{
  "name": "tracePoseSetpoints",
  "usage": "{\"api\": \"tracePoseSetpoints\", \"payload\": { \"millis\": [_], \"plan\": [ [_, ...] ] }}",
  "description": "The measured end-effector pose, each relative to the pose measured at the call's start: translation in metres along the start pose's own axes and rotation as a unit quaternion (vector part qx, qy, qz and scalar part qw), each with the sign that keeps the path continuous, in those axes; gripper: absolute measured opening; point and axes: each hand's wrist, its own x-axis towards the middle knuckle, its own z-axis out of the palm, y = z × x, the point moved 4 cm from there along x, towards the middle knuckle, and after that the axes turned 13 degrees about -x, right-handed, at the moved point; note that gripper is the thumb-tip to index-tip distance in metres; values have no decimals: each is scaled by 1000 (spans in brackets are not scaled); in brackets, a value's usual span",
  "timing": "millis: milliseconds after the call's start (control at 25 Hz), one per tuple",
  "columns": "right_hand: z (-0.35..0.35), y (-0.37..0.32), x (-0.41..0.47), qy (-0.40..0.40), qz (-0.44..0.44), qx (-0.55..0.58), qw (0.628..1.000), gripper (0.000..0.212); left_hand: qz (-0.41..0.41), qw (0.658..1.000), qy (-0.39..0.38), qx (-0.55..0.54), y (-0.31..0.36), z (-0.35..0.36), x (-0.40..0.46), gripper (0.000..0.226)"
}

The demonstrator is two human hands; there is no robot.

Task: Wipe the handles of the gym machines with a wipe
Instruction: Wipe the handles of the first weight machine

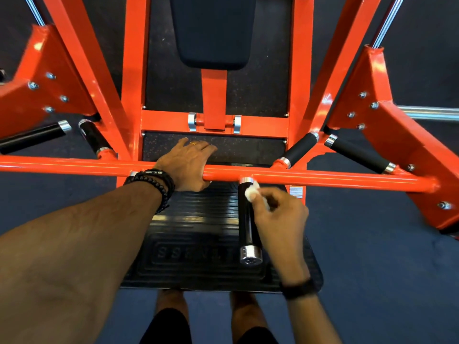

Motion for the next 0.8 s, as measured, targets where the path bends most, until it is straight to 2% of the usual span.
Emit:
{"api": "tracePoseSetpoints", "payload": {
  "millis": [120, 240, 320, 440, 560, 680, 800],
  "plan": [
    [7, 2, 20, -11, 13, 0, 1000, 16, 6, 1000, 3, 9, -1, 1, 1, 93],
    [-16, 18, -28, -56, 18, -29, 998, 23, 6, 1000, 2, 6, -1, 2, 1, 94],
    [-23, 21, -52, -80, 39, 15, 996, 20, 7, 1000, -1, 3, -2, 1, 2, 94],
    [6, 28, -16, -77, 117, 134, 981, 11, 8, 1000, 2, 7, -1, 1, 1, 94],
    [39, 39, 22, -115, 228, 278, 926, 11, 7, 1000, 8, 17, 0, 0, 0, 92],
    [29, 47, -21, -188, 278, 366, 868, 21, 9, 1000, 3, 15, 1, -1, 0, 92],
    [12, 46, -78, -270, 311, 497, 764, 34, 11, 1000, 8, 22, 0, -1, 0, 90]
  ]
}}
